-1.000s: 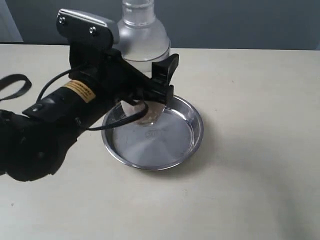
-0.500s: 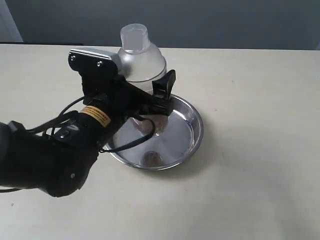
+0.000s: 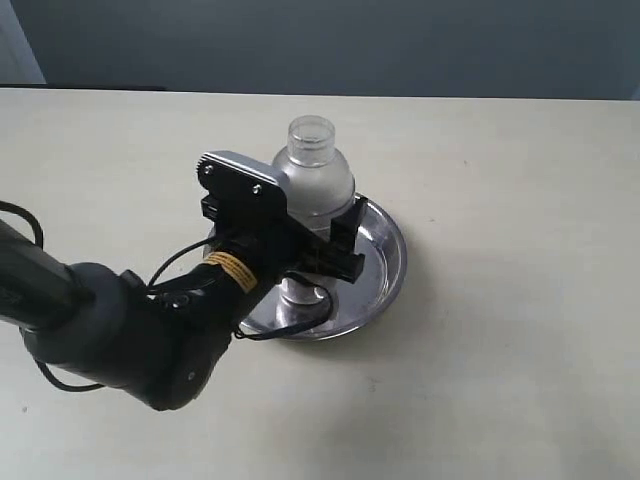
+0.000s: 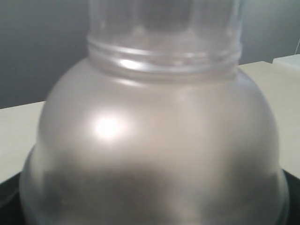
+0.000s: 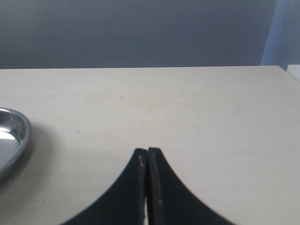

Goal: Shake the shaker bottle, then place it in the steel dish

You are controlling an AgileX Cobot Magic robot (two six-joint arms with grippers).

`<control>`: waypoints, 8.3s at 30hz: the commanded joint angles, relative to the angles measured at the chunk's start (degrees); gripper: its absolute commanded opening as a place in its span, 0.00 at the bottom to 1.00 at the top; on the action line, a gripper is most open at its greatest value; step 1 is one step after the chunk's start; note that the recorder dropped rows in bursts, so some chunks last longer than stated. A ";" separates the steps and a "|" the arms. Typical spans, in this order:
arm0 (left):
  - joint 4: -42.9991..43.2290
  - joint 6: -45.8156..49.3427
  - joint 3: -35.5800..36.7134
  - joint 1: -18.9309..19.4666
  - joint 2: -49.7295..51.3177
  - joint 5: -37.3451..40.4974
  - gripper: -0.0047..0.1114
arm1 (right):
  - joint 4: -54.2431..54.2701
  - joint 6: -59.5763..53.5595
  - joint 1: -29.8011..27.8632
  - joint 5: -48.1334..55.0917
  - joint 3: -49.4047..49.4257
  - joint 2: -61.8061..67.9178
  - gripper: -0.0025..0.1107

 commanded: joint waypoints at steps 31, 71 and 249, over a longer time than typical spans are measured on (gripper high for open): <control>-5.15 0.28 -0.51 -0.27 -0.17 -1.53 0.76 | -0.07 -0.11 0.19 -0.34 0.07 -0.22 0.02; -2.50 8.74 -0.51 -0.27 -3.05 -3.45 0.95 | -0.07 -0.11 0.19 -0.34 0.07 -0.22 0.02; 15.84 -3.98 37.18 58.00 -112.99 79.43 0.04 | -0.07 -0.11 0.19 -0.34 0.07 -0.22 0.02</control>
